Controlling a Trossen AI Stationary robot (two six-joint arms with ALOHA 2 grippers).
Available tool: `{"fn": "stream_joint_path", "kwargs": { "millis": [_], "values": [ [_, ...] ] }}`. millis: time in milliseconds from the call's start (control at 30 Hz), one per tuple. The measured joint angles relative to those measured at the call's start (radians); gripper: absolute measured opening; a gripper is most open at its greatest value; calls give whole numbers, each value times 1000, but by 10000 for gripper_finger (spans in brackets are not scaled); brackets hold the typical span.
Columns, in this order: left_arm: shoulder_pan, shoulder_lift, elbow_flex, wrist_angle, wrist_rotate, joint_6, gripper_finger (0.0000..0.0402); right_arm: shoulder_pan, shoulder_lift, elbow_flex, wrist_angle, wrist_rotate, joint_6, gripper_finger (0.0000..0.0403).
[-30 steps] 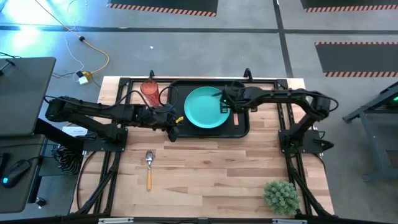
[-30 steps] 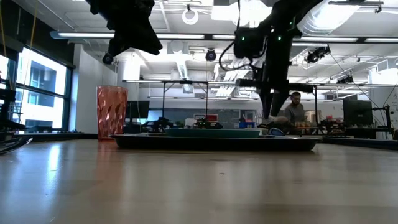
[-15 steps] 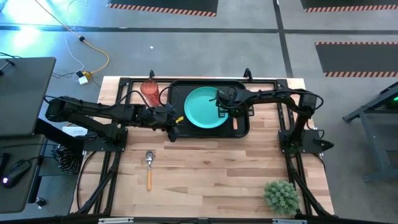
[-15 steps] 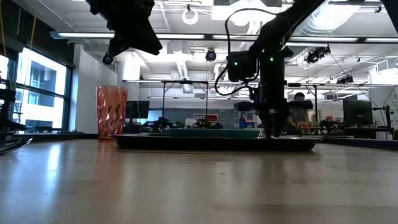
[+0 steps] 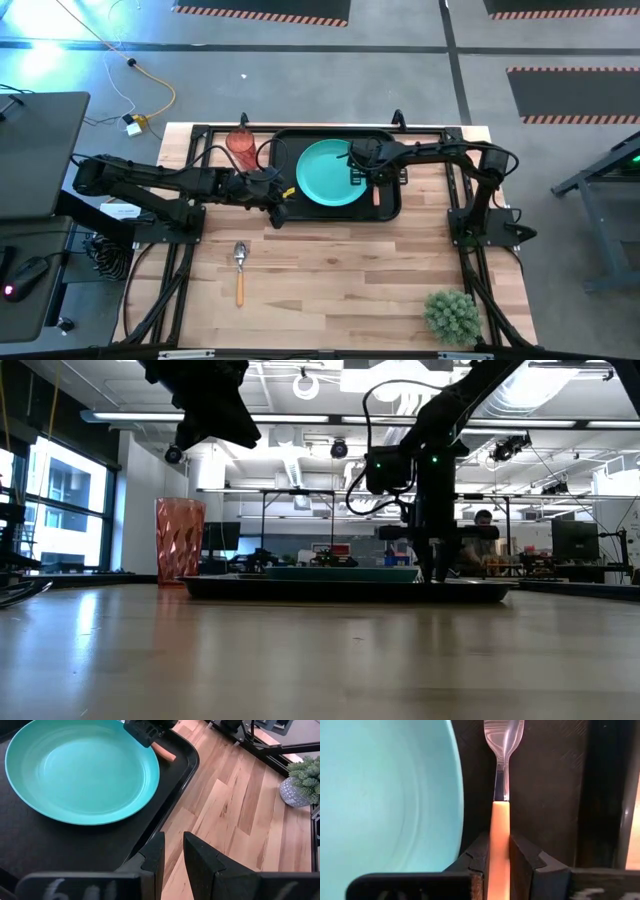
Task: Pick and place plate/cup/fork/spoon on tray
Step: Put the orange fork on the black serving tray to the right of the blue plate, then put the yellow spoon on the black serving tray to the right of the orange fork
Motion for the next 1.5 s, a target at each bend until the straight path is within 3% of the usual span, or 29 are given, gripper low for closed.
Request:
{"fn": "stream_joint_path", "kwargs": {
  "millis": [167, 800, 1500],
  "values": [
    [0, 0, 0, 0, 0, 0, 60, -5, 0, 0, 1, 2, 0, 36],
    [0, 0, 0, 0, 0, 0, 60, -5, 0, 0, 1, 10, -14, 101],
    [0, 0, 0, 1, 0, -3, 60, -4, -2, 85, -153, 46, -98, 103]
  ]
}}
